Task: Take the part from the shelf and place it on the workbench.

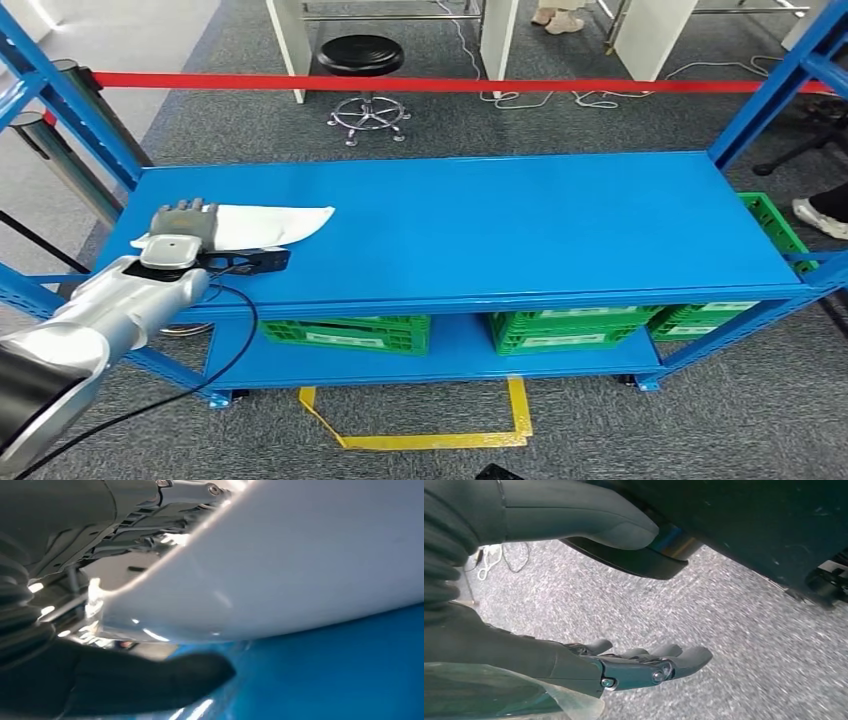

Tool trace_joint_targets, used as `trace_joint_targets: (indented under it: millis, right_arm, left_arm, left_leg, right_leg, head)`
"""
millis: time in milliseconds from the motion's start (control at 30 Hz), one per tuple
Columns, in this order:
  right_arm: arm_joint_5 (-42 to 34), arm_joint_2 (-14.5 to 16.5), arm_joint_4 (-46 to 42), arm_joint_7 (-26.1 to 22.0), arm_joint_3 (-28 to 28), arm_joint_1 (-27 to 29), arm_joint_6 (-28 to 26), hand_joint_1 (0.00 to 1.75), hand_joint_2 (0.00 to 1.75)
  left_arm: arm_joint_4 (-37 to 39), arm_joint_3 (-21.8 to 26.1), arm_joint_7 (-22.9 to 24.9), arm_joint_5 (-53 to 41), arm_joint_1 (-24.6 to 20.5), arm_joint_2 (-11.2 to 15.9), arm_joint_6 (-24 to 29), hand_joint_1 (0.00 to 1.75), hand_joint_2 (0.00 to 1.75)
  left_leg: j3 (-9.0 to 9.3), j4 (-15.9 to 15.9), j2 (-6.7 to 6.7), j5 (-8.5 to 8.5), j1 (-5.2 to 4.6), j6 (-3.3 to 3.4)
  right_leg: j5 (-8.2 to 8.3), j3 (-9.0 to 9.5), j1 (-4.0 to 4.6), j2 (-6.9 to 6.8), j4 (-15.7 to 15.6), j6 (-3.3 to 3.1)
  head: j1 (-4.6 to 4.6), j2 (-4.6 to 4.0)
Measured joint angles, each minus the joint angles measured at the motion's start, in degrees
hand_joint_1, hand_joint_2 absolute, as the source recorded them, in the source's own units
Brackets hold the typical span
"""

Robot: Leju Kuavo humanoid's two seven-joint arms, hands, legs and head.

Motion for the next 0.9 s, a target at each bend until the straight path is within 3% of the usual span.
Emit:
trace_joint_targets:
  millis: [100, 300, 367, 400, 433, 500, 533, 567, 667, 733, 833, 867, 900]
  right_arm:
    - [0.11, 0.03, -0.01, -0.04, -0.21, 0.10, 0.00, 0.00, 1.75]
    - [0.11, 0.03, -0.01, -0.06, -0.24, 0.11, -0.01, 0.00, 1.75]
    - [0.12, 0.06, 0.00, -0.06, -0.26, 0.08, -0.01, 0.00, 1.75]
    - [0.15, 0.08, 0.00, -0.05, -0.28, 0.05, 0.00, 0.00, 1.75]
    - [0.20, 0.10, 0.00, -0.05, -0.31, 0.04, 0.01, 0.00, 1.75]
    - [0.35, 0.15, 0.00, -0.04, -0.44, 0.07, 0.02, 0.00, 1.75]
    - [0.40, 0.17, 0.00, -0.05, -0.52, 0.10, 0.03, 0.00, 1.75]
    - [0.45, 0.19, 0.00, -0.06, -0.58, 0.12, 0.03, 0.00, 1.75]
    - [0.57, 0.19, -0.01, -0.05, -0.66, 0.11, 0.03, 0.00, 1.75]
    - [0.67, 0.19, -0.01, -0.06, -0.71, 0.05, 0.02, 0.00, 1.75]
    - [0.72, 0.19, -0.03, -0.21, -0.79, -0.44, -0.04, 0.00, 1.75]
    - [0.74, 0.19, -0.03, -0.26, -0.80, -0.60, -0.05, 0.00, 1.75]
    - [0.78, 0.19, -0.03, -0.28, -0.80, -0.66, -0.05, 0.00, 1.75]
  left_arm:
    - [0.23, 0.40, 0.90, 0.14, 0.17, 0.09, -1.42, 1.75, 1.75]
    - [0.26, 0.46, 1.03, 0.14, 0.26, 0.10, -1.61, 1.75, 1.75]
    - [0.31, 0.63, 1.29, 0.11, 0.33, 0.11, -1.84, 1.75, 1.75]
    - [0.33, 0.77, 1.48, 0.02, 0.34, 0.07, -1.98, 1.75, 1.75]
    - [0.38, 1.07, 1.60, -0.18, 0.50, 0.04, -1.78, 1.75, 1.75]
    - [0.45, 1.78, 0.45, -0.70, 0.69, 0.10, 0.88, 1.75, 1.75]
    - [0.48, 2.11, -0.35, -0.92, 0.77, 0.22, 2.49, 1.75, 1.75]
    - [0.47, 2.33, -1.15, -1.02, 0.74, 0.33, 4.01, 1.75, 1.75]
    - [0.46, 2.86, -2.24, -1.10, 0.88, 0.55, 6.48, 1.75, 1.75]
    - [0.46, 3.42, -3.23, -0.70, 1.00, 0.64, 8.54, 1.75, 1.75]
    - [0.34, 5.09, -6.80, 1.80, 2.33, 0.85, 14.70, 1.75, 1.75]
    - [0.24, 5.92, -8.33, 2.70, 3.14, 0.90, 17.40, 1.75, 1.75]
    - [0.12, 6.77, -9.98, 3.58, 3.99, 0.90, 20.30, 1.75, 1.75]
  left_leg:
    - [-0.75, 0.11, 0.02, 0.56, -0.18, -0.72]
    - [-0.77, 0.05, 0.04, 0.64, -0.17, -0.83]
    - [-0.80, 0.05, 0.05, 0.67, -0.15, -1.06]
    - [-1.10, 0.82, 0.06, 0.08, -0.09, -1.35]
    - [-2.88, 5.10, 0.07, -1.87, 0.01, -1.78]
    - [-2.80, 6.18, 0.08, -1.68, 0.16, -2.02]
    - [-2.24, 5.43, 0.07, -1.32, 0.15, -1.86]
    - [-0.25, 1.25, 0.05, 0.38, 0.07, -1.50]
    - [0.24, 0.16, 0.00, -0.34, 0.06, -0.70]
    - [0.52, -0.25, 0.04, -0.25, 0.31, -0.06]
    - [0.56, -0.36, 0.23, -0.28, 0.27, 0.45]
    - [0.58, -0.35, 0.28, -0.30, 0.22, 0.48]
    - [0.60, -0.34, 0.26, -0.32, 0.19, 0.51]
  right_leg:
    - [-0.43, 0.63, 0.08, 0.13, -1.71, -0.50]
    - [-0.36, 0.54, 0.11, 0.18, -1.64, -0.56]
    - [-0.15, 0.65, -0.01, 0.17, -1.76, -0.88]
    - [0.00, 0.75, -0.12, 0.14, -1.85, -1.14]
    - [0.15, 0.87, -0.23, 0.12, -1.94, -1.45]
    - [-0.06, 1.30, -0.21, 0.15, -1.95, -1.56]
    - [-0.24, 1.38, -0.12, 0.21, -1.89, -1.40]
    - [-0.41, 1.42, -0.04, 0.25, -1.87, -1.12]
    - [-0.73, 1.24, -0.05, 0.20, -1.91, -0.21]
    - [-2.51, 0.09, -0.06, 0.14, 0.53, 0.35]
    - [-7.01, -4.51, -0.07, 0.00, 10.59, 0.76]
    - [-7.41, -5.43, -0.06, -0.03, 12.81, 0.81]
    - [-6.73, -5.47, -0.05, -0.06, 13.06, 0.81]
  head:
    - [-0.13, 0.00]
    - [-0.13, 0.00]
    - [-0.09, 0.00]
    - [-0.14, 0.00]
    - [-0.19, 0.00]
    - [-0.29, 0.00]
    - [-0.27, 0.00]
    - [-0.21, 0.00]
    - [-0.18, 0.00]
    - [-0.02, 0.00]
    - [0.15, 0.00]
    - [0.13, 0.00]
    - [0.16, 0.00]
